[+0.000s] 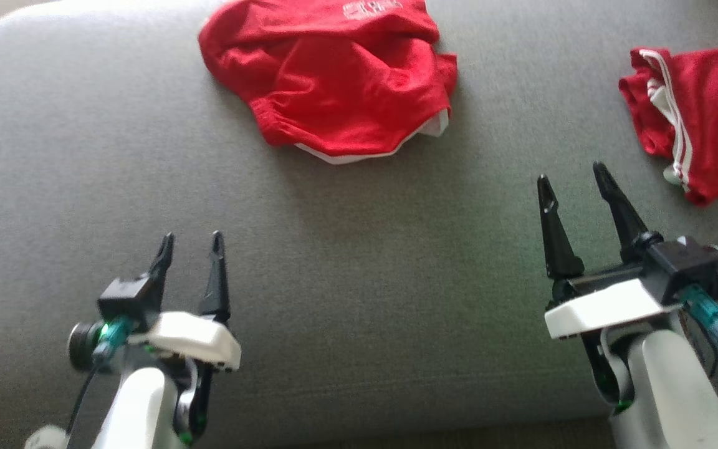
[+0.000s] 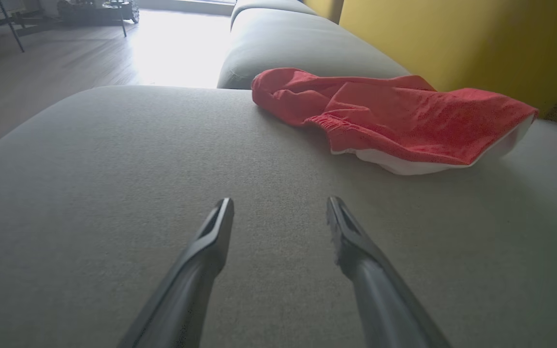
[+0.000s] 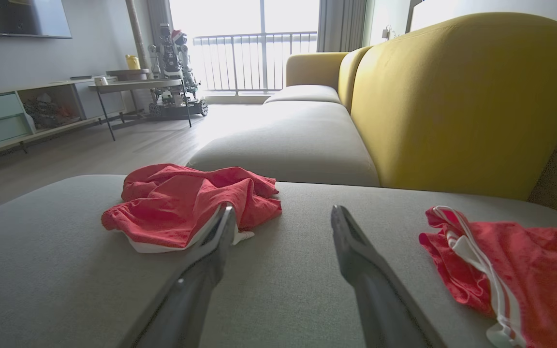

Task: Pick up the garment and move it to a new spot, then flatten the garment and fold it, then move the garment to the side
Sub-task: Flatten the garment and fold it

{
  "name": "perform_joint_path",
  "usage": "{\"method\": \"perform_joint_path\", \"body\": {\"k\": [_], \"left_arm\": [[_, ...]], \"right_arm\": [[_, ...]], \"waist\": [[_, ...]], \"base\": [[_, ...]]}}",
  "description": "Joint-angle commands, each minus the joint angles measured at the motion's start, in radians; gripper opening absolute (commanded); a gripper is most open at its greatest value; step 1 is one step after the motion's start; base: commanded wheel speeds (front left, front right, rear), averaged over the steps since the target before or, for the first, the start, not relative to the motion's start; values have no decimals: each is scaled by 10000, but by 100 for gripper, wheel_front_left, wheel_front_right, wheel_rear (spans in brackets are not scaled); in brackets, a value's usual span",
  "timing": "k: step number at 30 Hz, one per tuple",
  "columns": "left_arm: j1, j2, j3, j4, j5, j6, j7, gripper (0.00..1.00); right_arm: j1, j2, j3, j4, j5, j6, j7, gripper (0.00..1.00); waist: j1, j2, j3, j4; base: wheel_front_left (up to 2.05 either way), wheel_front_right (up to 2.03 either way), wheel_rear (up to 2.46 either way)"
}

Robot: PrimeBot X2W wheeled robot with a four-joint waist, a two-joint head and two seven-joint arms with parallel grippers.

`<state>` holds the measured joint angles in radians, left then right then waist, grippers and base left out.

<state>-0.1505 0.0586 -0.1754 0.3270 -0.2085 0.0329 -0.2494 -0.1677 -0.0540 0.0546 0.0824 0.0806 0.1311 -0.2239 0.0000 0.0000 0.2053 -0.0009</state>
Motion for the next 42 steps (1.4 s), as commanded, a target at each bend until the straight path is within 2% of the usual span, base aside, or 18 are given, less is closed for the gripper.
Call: {"method": "perform_joint_path", "body": {"k": [1,8,12,20,26,33,34,35,36,42], "left_arm": [[-817,121,194,-1,128,-126,-64,100],[-2595,306,59,1662,211,-346,318,100],[-3579,425,80,2628,-45,-767,679,100],[-5014,825,180,4152,-156,-960,641,100],[-5721,987,-193,4857,-243,-1416,417,100],[-6056,978,-740,5226,-371,-1590,212,100],[-6085,977,-841,5265,-402,-1602,183,87],[-6111,985,-958,5299,-423,-1612,157,29],[-6130,993,-1057,5331,-455,-1619,130,0],[-5935,1128,-1580,5165,-564,-1632,-42,0]], "right_arm": [[-476,38,235,-406,38,-4,-87,100],[-708,38,297,-446,77,-4,-157,100],[-848,38,363,-461,95,-4,-202,100],[-947,38,343,-394,98,-4,-258,100],[-1037,38,358,-319,116,-4,-295,100],[-1107,38,377,-231,174,-4,-325,100],[-1109,38,372,-216,179,-4,-330,100],[-1111,38,364,-204,181,-4,-334,100],[-1111,38,353,-189,180,-4,-337,100],[-1078,38,278,-4,176,-4,-353,100]], "waist": [[0,0,400,-312],[0,0,1177,-897],[0,0,1484,-1208],[0,0,1795,-1533],[0,0,1912,-1646],[0,0,1963,-1714],[0,0,1966,-1713],[0,0,1966,-1706],[0,0,1960,-1694],[0,0,1661,-1448]], "base": [[0,0,0],[0,0,0],[0,0,0],[0,0,0],[0,0,0],[0,0,0],[0,0,0],[0,0,0],[0,0,0],[0,0,0]]}}
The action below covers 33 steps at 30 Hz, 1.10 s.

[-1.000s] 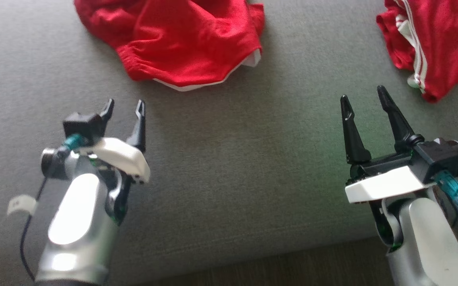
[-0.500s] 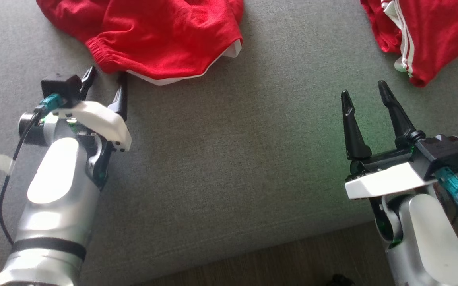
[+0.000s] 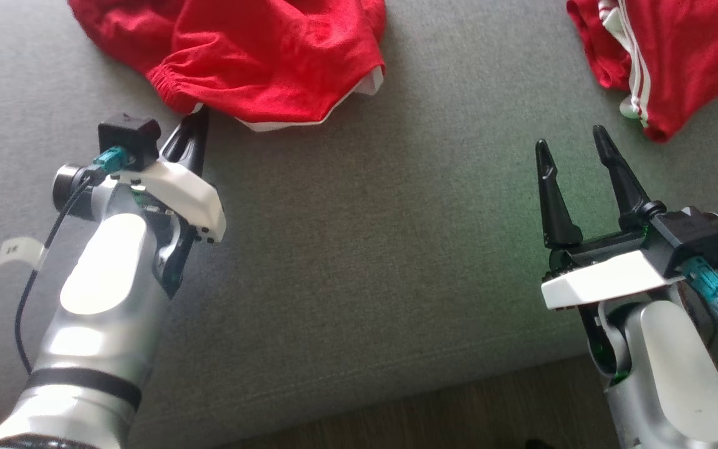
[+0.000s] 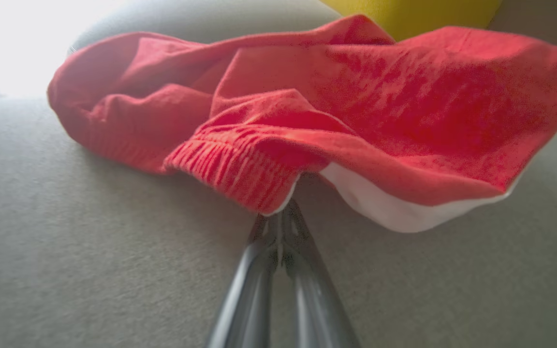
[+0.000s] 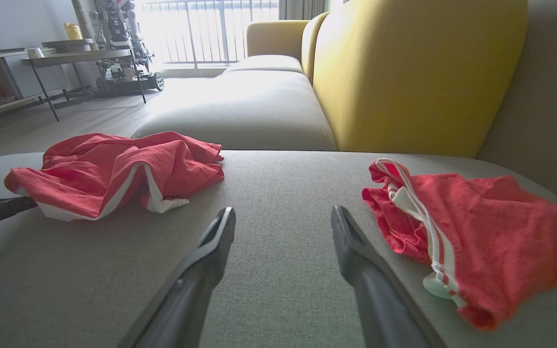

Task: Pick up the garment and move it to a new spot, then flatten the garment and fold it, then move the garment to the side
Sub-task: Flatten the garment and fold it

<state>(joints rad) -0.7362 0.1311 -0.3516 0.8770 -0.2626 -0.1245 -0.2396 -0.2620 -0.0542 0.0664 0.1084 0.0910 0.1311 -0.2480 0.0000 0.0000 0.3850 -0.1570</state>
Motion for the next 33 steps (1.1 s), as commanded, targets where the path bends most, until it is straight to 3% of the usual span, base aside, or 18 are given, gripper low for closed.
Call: {"method": "perform_joint_path", "body": {"k": [1,10,19,28,29,30,31,32,33], "left_arm": [[17,426,141,-433,-61,-58,-159,0],[1356,965,-144,-1873,101,12,-214,0],[2934,1657,-351,-3186,368,521,141,0],[4222,1790,-297,-3603,107,995,587,0],[4320,1737,-317,-3592,65,1016,613,18],[4385,1696,-335,-3579,46,1048,599,63],[4385,1696,-335,-3579,46,1048,599,63],[4435,1644,-335,-3570,20,1095,563,100],[4483,1575,-317,-3556,-34,1140,527,100]], "right_arm": [[-118,40,136,-228,71,-4,-114,100],[85,40,15,222,11,-4,-115,100],[365,40,139,641,65,-4,-61,100],[551,40,236,801,72,-4,84,100],[576,40,241,823,63,-4,109,100],[603,40,241,837,52,-4,132,100],[603,40,241,837,52,-4,132,100],[629,40,244,847,40,-4,156,100],[652,40,242,858,26,-4,175,100]], "waist": [[0,0,-230,186],[0,0,-1272,1101],[0,0,-2193,1899],[0,0,-2667,2305],[0,0,-2699,2340],[0,0,-2726,2374],[0,0,-2726,2374],[0,0,-2755,2403],[0,0,-2789,2436]], "base": [[0,0,0],[0,0,0],[0,0,0],[0,0,0],[0,0,0],[0,0,0],[0,0,0],[0,0,0],[0,0,0]]}}
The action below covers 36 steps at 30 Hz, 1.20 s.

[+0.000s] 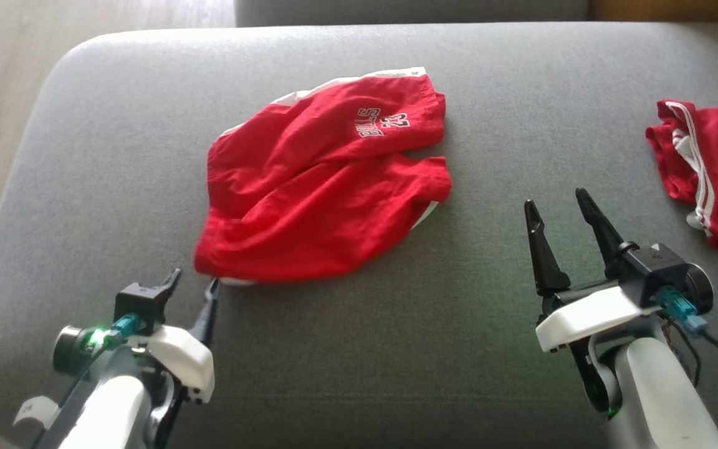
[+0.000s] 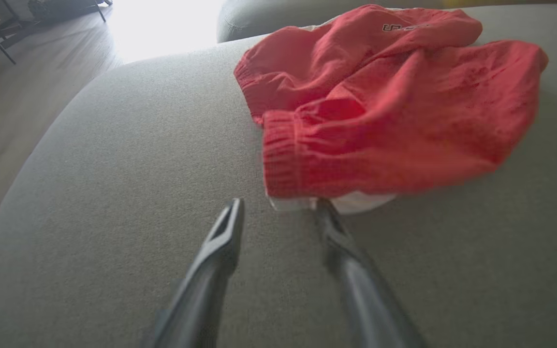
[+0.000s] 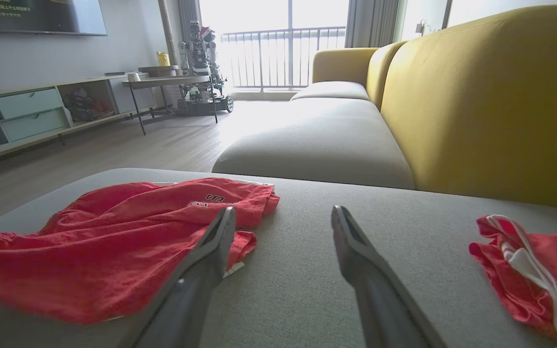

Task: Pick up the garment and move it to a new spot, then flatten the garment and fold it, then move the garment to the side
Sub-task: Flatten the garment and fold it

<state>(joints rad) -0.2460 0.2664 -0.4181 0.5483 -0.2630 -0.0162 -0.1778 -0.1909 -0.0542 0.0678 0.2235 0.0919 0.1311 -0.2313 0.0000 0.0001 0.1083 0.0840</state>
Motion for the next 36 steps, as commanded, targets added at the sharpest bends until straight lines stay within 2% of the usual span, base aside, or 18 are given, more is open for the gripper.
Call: {"method": "perform_joint_path", "body": {"k": [1,7,15,21,24,33,36], "left_arm": [[-376,152,371,-257,-86,105,-128,100],[16,-168,640,-404,-414,485,-518,100],[568,-671,1037,-1570,-552,905,-822,100],[658,-1043,1033,-2065,-301,824,-835,100],[666,-1157,1075,-2076,-203,749,-837,100],[383,-1321,1262,-1830,1,587,-838,100],[324,-1361,1327,-1791,61,534,-838,100]], "right_arm": [[-39,40,223,-284,7,-4,24,100],[141,40,176,-295,34,-4,73,100],[91,40,282,201,141,-4,624,100],[-686,40,252,1194,-401,-4,747,100],[-1154,40,-21,1988,-392,-4,728,100],[-2496,39,-942,4317,-1427,-4,650,100],[-2826,39,-1227,4920,-1388,-4,566,100]], "waist": [[0,-1,-54,56],[0,-1,-362,372],[0,-1,-153,1050],[0,-1,274,1678],[0,-1,449,1967],[0,-1,990,2693],[0,-1,1099,2859]], "base": [[0,0,0],[0,0,0],[0,0,0],[0,0,0],[0,0,0],[0,0,0],[0,0,0]]}}
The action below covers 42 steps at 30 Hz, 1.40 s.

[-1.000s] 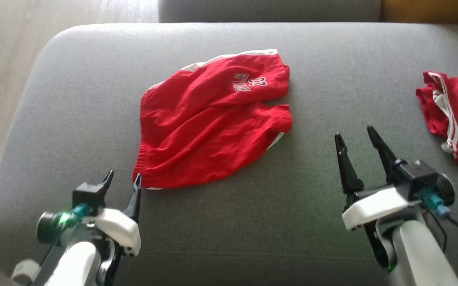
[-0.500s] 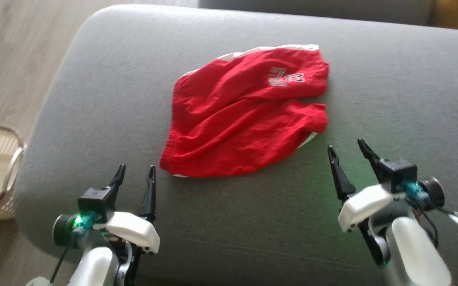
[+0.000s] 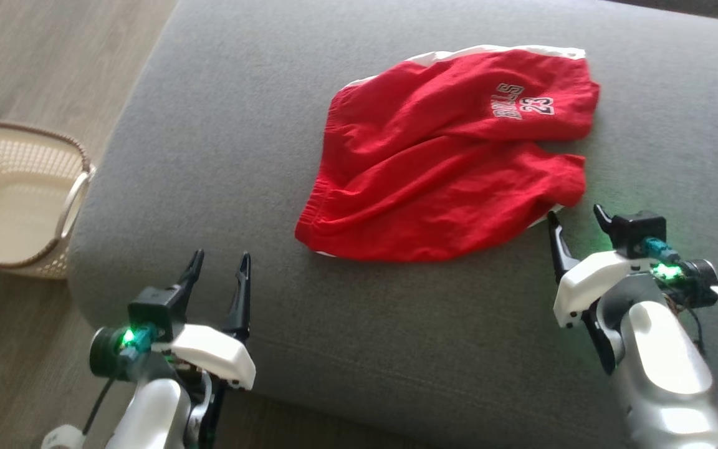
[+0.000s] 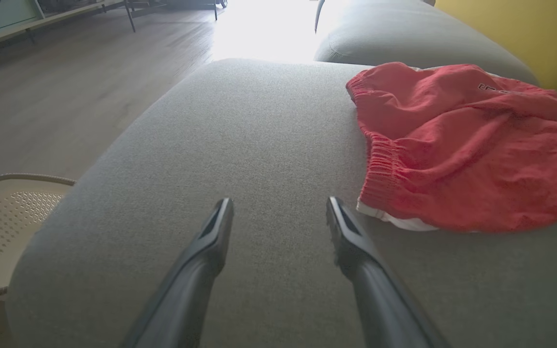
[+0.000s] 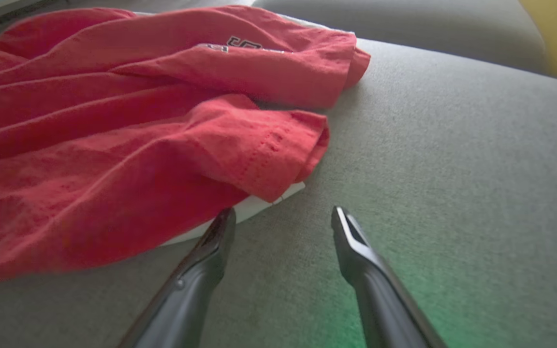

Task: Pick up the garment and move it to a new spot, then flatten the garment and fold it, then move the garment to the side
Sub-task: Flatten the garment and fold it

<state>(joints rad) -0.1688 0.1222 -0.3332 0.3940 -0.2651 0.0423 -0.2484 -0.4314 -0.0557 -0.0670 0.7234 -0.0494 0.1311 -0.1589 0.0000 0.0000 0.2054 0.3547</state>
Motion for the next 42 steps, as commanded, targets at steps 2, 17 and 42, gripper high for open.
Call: {"method": "perform_joint_path", "body": {"k": [2,17,42], "left_arm": [[-477,37,521,-230,115,-81,-133,100],[-444,-302,787,-36,331,-295,-133,100],[36,-412,1468,92,685,-484,-133,100]], "right_arm": [[-604,54,-40,243,67,-4,-262,100],[-1442,54,-216,1580,519,-4,-907,100],[-360,23,-208,98,34,-4,-99,0]], "waist": [[0,0,178,254],[0,0,332,517],[0,0,-998,-1086]], "base": [[0,0,0],[0,0,0],[0,0,0]]}}
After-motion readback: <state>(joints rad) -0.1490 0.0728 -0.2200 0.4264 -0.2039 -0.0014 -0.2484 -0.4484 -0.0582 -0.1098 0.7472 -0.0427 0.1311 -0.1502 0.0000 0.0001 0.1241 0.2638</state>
